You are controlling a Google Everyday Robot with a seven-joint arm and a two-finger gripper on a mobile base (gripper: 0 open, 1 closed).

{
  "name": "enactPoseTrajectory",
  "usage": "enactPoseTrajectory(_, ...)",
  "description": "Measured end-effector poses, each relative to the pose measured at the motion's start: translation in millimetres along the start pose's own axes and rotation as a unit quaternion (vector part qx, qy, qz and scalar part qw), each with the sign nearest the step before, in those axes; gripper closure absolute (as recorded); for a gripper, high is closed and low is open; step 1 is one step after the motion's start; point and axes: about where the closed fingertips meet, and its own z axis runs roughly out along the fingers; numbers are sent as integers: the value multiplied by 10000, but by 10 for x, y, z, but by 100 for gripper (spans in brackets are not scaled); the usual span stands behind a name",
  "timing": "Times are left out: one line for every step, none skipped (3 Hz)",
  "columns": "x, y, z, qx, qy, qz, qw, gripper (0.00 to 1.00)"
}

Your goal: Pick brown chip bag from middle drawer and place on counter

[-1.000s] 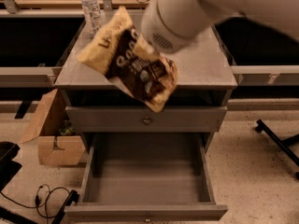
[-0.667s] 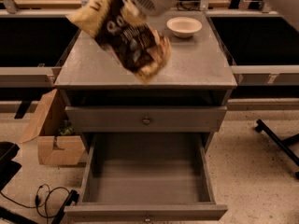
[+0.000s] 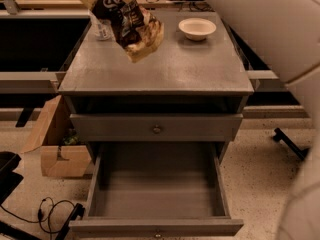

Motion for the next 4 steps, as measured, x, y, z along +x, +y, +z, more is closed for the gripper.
enactPoseTrajectory(-75, -23, 38, 6, -59, 18, 10000, 82)
enactPoseTrajectory(-72, -22, 38, 5, -56, 16, 10000, 59)
enactPoseTrajectory(-72, -22, 38, 5, -56, 16, 10000, 35)
enactPoseTrajectory(-72, -22, 38, 5, -56, 16, 10000, 13)
